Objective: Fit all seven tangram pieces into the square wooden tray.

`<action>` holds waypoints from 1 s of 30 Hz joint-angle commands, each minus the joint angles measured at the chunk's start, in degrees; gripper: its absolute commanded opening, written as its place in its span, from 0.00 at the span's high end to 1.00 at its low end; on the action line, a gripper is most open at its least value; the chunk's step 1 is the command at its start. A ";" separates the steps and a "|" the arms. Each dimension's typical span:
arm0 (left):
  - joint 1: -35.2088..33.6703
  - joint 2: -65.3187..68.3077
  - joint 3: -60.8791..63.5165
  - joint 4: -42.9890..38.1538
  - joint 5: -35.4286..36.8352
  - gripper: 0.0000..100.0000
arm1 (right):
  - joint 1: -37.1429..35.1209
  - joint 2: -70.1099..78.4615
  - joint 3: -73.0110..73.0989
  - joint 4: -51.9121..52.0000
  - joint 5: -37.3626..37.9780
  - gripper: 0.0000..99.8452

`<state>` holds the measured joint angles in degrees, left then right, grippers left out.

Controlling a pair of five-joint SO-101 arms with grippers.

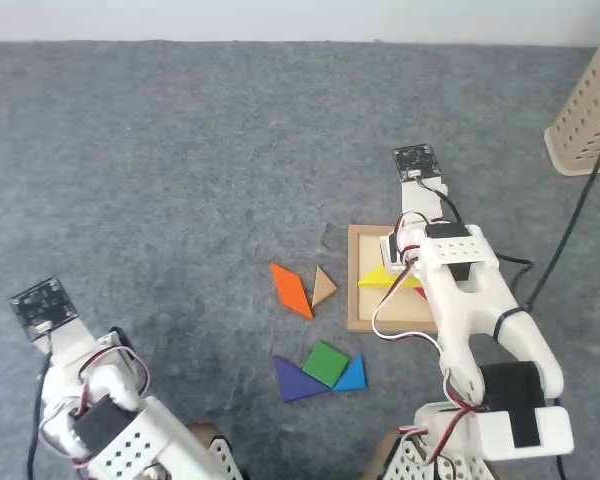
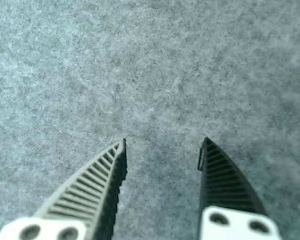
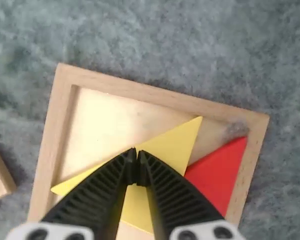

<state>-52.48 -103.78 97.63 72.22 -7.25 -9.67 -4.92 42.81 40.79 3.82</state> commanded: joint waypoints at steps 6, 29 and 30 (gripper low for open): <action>0.09 -0.62 -1.10 0.18 0.53 0.77 | 0.92 1.01 -1.14 -0.22 -7.03 0.99; 0.09 -0.62 -1.10 0.18 0.53 0.77 | -0.57 -19.91 2.37 2.77 -1.67 0.99; 0.09 -0.62 -1.10 0.18 0.53 0.77 | -0.66 -21.93 4.48 2.68 0.00 0.99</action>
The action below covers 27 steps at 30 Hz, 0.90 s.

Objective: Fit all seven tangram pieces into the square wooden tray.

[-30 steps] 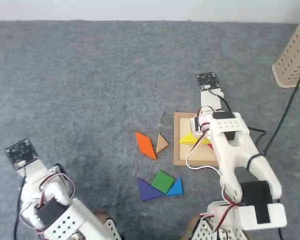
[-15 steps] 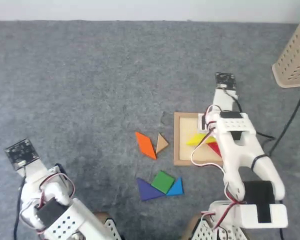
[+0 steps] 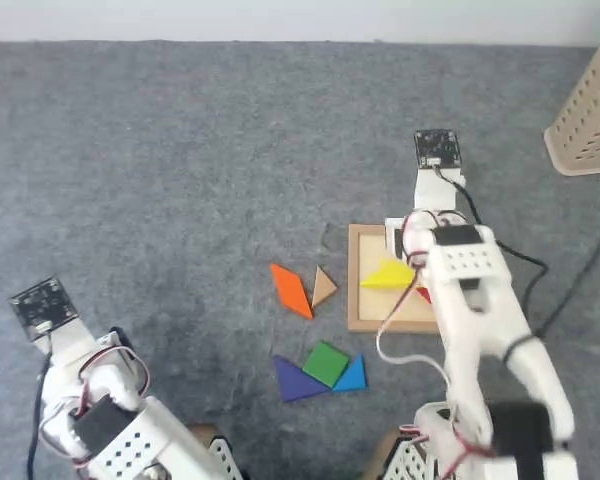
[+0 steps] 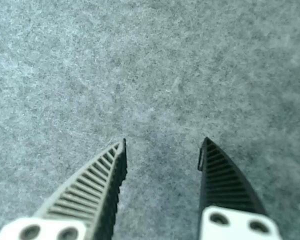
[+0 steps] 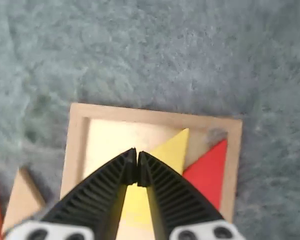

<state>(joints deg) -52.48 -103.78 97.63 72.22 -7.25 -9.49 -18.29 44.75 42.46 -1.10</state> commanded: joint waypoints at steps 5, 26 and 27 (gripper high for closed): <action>0.09 -0.62 -1.10 0.18 0.53 0.77 | -7.60 -13.76 11.52 1.19 14.68 0.99; 0.09 -0.62 -1.10 0.18 0.53 0.77 | -9.54 1.98 2.11 7.52 20.57 0.99; 0.09 -0.62 -1.10 0.18 0.53 0.77 | -9.01 3.12 1.41 6.90 20.57 0.99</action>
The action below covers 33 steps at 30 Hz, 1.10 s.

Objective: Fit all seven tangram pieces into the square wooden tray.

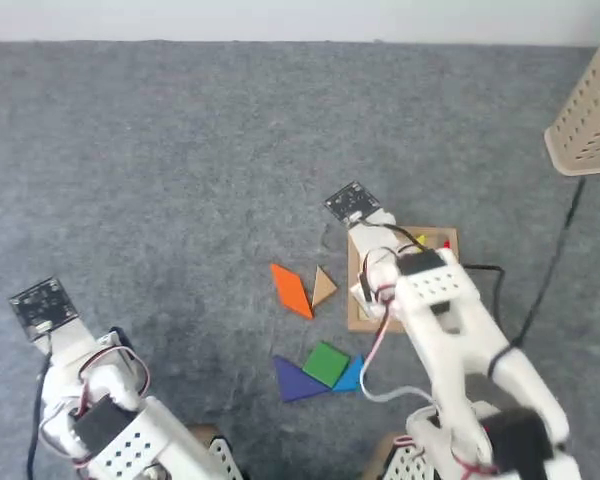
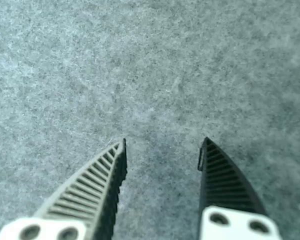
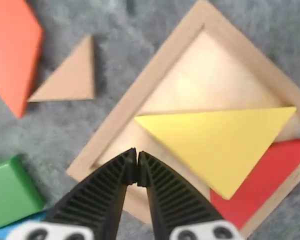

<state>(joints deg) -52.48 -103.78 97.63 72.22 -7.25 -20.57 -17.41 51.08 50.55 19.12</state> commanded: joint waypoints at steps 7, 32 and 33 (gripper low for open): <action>0.09 -0.62 -1.10 0.18 0.53 0.77 | 2.68 9.45 -9.67 -2.59 0.35 0.99; 0.09 -0.62 -1.10 0.18 0.53 0.77 | 2.77 24.75 -34.29 0.40 -8.97 0.99; 0.09 -0.62 -1.10 0.18 0.53 0.77 | 3.03 24.31 -35.08 2.07 -9.05 0.99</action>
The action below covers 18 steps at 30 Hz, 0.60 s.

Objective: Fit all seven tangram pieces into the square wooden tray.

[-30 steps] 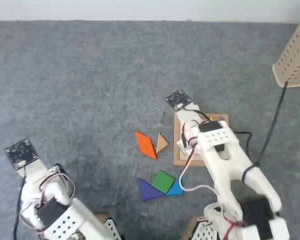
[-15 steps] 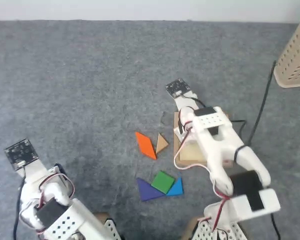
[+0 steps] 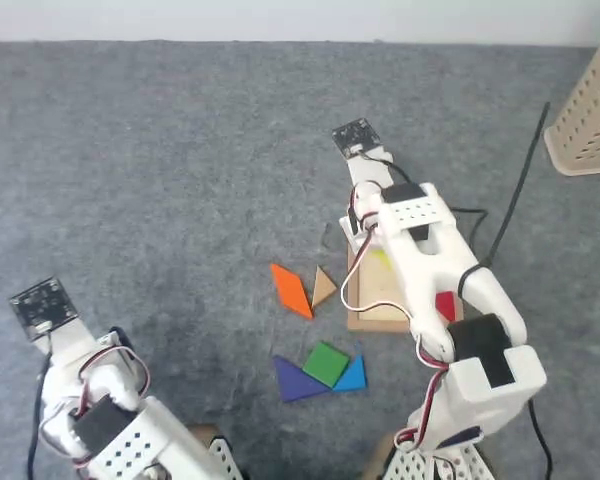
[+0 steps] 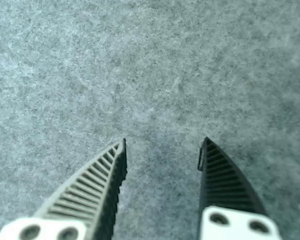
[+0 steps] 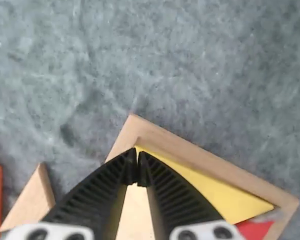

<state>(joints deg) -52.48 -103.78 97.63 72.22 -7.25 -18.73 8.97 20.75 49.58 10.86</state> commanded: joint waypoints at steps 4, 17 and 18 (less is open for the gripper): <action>0.09 -0.62 -1.10 0.18 0.53 0.77 | 5.67 -7.96 -6.24 7.96 -3.08 0.99; 0.09 -0.62 -1.10 0.18 0.53 0.77 | 26.51 -16.04 6.95 8.22 2.02 0.99; 0.09 -0.62 -1.10 0.18 0.53 0.77 | 27.74 -15.60 6.95 8.22 2.99 0.99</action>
<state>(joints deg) -52.48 -103.78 97.63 72.22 -7.25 4.75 -3.16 28.04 58.81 11.47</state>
